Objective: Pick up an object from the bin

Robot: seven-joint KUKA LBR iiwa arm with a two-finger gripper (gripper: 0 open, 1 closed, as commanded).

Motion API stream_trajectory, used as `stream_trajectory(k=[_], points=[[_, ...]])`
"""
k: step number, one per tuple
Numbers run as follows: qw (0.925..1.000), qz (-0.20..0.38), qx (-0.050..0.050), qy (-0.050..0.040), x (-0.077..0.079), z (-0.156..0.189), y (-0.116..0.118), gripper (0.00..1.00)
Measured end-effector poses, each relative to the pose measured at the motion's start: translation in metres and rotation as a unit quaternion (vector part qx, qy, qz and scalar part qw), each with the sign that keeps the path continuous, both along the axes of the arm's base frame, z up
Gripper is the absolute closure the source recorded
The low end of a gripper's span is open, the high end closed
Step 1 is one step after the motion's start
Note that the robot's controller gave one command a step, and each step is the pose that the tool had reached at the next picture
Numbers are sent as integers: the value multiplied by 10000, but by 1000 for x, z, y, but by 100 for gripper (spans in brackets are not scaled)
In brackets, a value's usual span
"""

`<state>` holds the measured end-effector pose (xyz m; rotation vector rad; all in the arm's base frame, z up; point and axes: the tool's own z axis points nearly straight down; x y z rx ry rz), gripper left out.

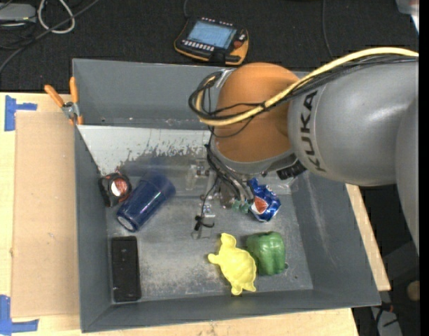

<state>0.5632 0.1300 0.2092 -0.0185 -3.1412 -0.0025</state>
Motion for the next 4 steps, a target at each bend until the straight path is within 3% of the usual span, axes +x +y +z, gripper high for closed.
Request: stream_trajectory(k=[1,2,3,4], points=[[9977,671,-12,-36,4,49,-24,0],[9982,606,3,4,-23,-13,-25,0],[9990,-448,3,-36,-12,12,-35,0],[9999,-122,17,-103,-15,15,-36,0]])
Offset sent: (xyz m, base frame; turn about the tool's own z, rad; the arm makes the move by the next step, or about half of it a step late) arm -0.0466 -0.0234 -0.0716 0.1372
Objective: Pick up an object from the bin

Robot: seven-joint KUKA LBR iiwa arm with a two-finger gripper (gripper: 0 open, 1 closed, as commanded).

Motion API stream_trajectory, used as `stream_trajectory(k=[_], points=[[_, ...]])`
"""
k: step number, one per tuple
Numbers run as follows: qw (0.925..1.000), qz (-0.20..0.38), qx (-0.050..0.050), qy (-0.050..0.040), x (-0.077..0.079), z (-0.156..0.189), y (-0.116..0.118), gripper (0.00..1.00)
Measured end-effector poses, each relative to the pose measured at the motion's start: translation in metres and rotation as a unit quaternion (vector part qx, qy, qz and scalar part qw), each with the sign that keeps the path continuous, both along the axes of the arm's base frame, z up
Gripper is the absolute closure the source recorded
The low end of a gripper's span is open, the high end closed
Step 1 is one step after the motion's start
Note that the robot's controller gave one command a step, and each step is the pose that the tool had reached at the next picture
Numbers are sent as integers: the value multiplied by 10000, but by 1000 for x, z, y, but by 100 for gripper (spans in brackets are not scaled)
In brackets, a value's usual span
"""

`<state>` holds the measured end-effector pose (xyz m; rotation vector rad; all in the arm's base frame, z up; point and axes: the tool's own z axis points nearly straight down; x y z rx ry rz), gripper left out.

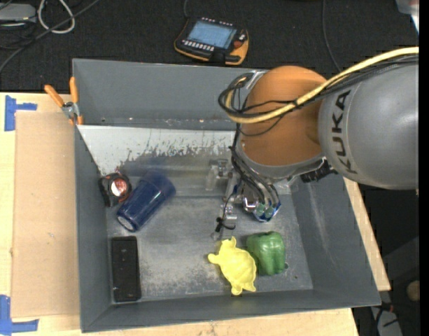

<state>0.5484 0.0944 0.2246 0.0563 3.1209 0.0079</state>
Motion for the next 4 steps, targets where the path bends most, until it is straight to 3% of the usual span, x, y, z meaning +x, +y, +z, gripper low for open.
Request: stream_trajectory(k=[1,2,3,4], points=[[9988,495,-13,31,-42,21,-27,0],[9989,473,-7,-49,-34,9,-30,0],[9924,1230,-26,-12,-20,-61,-56,0],[9952,973,-25,-35,-29,-60,-47,0]])
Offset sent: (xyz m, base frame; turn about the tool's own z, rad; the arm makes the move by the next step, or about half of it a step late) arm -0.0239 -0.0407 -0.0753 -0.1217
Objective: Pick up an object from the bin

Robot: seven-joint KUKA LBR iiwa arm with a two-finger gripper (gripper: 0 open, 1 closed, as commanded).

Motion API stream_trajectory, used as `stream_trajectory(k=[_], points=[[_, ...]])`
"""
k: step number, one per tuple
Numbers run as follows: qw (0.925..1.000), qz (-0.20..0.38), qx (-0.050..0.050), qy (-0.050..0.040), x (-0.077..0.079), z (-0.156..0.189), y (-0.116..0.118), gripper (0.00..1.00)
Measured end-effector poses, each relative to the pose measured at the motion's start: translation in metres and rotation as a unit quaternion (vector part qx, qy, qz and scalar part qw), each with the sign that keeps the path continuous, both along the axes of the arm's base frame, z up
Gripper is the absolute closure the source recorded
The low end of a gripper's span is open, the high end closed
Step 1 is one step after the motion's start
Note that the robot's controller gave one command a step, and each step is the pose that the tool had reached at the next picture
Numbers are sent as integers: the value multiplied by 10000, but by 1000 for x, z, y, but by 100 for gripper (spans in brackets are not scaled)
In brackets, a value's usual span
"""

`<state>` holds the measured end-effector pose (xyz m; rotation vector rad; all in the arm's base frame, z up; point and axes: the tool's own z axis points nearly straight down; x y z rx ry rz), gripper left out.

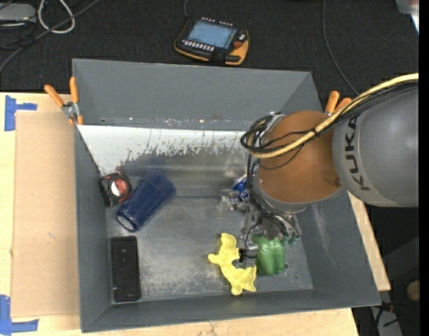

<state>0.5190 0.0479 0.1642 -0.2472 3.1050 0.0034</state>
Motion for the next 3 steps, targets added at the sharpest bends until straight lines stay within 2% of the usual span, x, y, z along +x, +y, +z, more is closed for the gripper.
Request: stream_trajectory(k=[1,2,3], points=[[9984,571,-10,-3,36,73,35,0],[9990,438,5,-71,31,62,34,0],[9932,1164,-16,-48,12,-50,84,0]])
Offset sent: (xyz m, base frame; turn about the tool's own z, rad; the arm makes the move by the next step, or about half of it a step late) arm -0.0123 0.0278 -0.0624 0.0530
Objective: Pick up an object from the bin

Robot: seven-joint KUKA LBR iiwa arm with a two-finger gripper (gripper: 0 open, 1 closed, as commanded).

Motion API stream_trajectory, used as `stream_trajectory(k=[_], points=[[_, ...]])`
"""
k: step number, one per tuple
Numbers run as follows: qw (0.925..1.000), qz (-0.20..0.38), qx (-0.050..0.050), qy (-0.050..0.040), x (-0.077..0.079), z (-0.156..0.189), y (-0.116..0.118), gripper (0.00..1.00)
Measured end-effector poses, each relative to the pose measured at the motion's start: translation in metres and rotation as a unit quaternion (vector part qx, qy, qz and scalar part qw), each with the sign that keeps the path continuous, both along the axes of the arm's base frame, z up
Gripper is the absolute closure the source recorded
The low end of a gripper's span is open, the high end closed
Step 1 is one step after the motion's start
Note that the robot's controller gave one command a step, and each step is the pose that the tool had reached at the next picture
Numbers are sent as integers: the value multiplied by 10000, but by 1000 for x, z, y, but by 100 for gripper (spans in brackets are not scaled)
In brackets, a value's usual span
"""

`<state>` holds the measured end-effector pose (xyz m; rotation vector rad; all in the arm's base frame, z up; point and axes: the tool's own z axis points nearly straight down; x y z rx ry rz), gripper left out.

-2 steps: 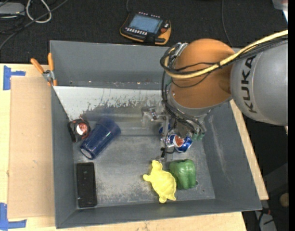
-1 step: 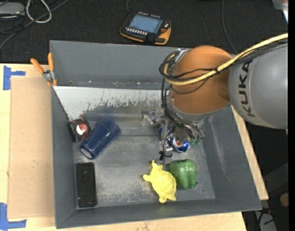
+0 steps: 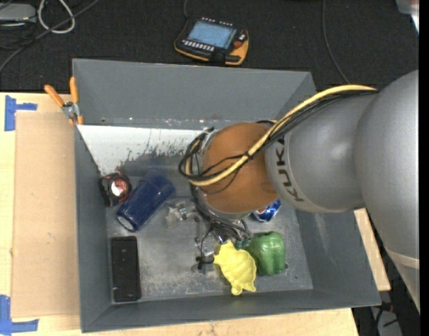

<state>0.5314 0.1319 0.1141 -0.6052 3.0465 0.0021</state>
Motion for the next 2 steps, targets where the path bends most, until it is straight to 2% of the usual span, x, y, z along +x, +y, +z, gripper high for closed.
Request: stream_trajectory(k=[1,2], points=[[9973,-730,-8,50,-53,33,-89,0],[10000,24,28,1,40,33,-56,0]])
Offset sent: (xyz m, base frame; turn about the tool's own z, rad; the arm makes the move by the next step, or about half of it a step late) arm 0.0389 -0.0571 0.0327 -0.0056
